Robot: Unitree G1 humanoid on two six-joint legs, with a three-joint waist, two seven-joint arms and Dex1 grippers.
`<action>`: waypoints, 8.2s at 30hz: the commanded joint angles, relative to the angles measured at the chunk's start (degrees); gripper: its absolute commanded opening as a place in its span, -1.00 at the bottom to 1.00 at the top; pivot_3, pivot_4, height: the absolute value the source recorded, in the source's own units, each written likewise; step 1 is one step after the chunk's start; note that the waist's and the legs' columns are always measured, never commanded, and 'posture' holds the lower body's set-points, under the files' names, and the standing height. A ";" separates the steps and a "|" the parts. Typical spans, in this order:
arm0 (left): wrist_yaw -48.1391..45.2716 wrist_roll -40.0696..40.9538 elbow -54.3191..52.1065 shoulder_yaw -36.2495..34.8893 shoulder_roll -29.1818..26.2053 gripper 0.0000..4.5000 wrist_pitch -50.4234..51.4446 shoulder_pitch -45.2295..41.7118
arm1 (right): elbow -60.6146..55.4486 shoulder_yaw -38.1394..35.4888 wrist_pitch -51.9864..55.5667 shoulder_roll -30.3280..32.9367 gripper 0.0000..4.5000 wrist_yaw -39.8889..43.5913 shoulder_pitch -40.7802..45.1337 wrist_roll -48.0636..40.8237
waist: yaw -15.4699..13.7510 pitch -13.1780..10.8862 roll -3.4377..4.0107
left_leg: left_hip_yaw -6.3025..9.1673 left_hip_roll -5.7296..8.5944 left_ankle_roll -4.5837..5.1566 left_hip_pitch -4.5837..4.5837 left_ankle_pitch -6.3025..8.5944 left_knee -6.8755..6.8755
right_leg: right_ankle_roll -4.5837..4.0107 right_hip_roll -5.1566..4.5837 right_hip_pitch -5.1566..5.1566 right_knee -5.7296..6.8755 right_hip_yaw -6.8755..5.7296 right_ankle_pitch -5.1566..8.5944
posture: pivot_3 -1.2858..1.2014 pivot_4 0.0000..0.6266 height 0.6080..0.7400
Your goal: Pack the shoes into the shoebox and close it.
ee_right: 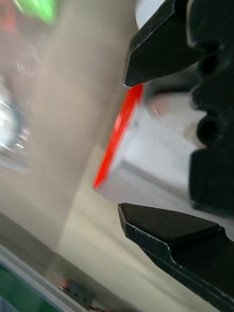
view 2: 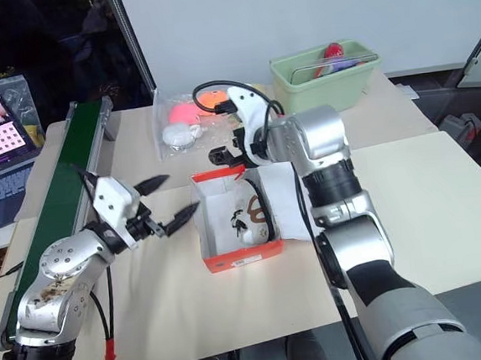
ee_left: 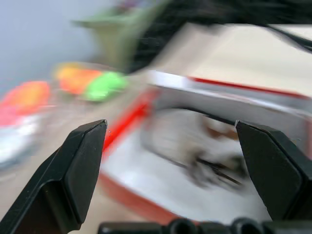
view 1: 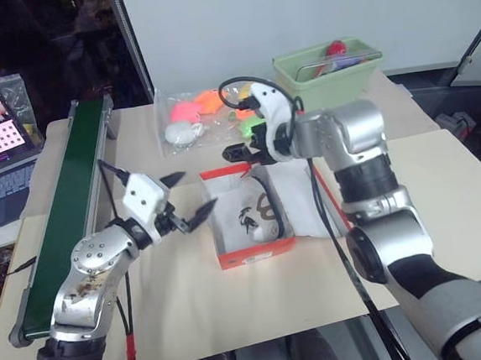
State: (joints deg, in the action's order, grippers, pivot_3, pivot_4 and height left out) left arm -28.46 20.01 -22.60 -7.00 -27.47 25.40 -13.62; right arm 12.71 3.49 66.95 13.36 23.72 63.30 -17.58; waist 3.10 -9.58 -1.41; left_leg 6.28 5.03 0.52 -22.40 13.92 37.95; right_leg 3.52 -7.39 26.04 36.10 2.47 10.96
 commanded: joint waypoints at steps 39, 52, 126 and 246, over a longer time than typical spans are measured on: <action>26.55 -8.99 12.23 -22.85 2.37 1.00 6.21 3.66 | -33.88 8.53 -34.50 5.60 0.98 16.66 -39.51 -4.36 | -1.00 0.06 -0.24 | -0.28 -1.04 -0.55 1.58 0.72 0.09 | -0.23 0.97 -1.64 -1.13 -0.23 -0.40 | 0.03 -0.52 1.00; 26.51 -8.90 12.15 -21.70 2.39 1.00 6.66 3.82 | -34.55 8.23 -33.36 4.40 0.98 12.57 -40.84 -4.19 | -1.00 0.05 -0.24 | -0.28 -1.05 -0.55 1.56 0.73 0.09 | -0.23 0.97 -1.62 -1.14 -0.23 -0.40 | 0.03 -0.52 1.00; 21.72 -3.22 -3.66 -2.86 10.26 -0.23 9.41 -10.73 | -27.89 -0.65 -25.44 -3.41 1.00 2.29 -32.95 -10.74 | -2.34 -0.05 -0.55 | -0.40 -1.28 -0.76 0.91 0.74 -0.05 | -0.36 0.99 -0.80 -1.15 -0.18 -0.48 | 0.03 -0.52 1.00; -19.80 1.19 -2.87 1.45 -13.35 0.86 -10.22 8.50 | 16.48 -16.91 21.68 -19.04 -0.71 -29.39 -3.16 -13.80 | 0.92 -0.17 -0.25 | -1.60 -2.18 -0.46 1.08 0.90 -0.07 | -0.98 1.96 -0.73 -0.94 0.06 -0.65 | 0.03 -0.52 1.00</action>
State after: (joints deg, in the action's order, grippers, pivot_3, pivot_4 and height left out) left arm -48.75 20.46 -23.58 -4.09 -40.66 15.26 -4.34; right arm 29.55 -16.00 90.25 -5.54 -7.95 60.35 -32.54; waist 4.02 -9.75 -1.66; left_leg 4.68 2.85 0.06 -21.31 14.82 37.88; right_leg 2.54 -5.43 25.31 35.15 2.53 10.31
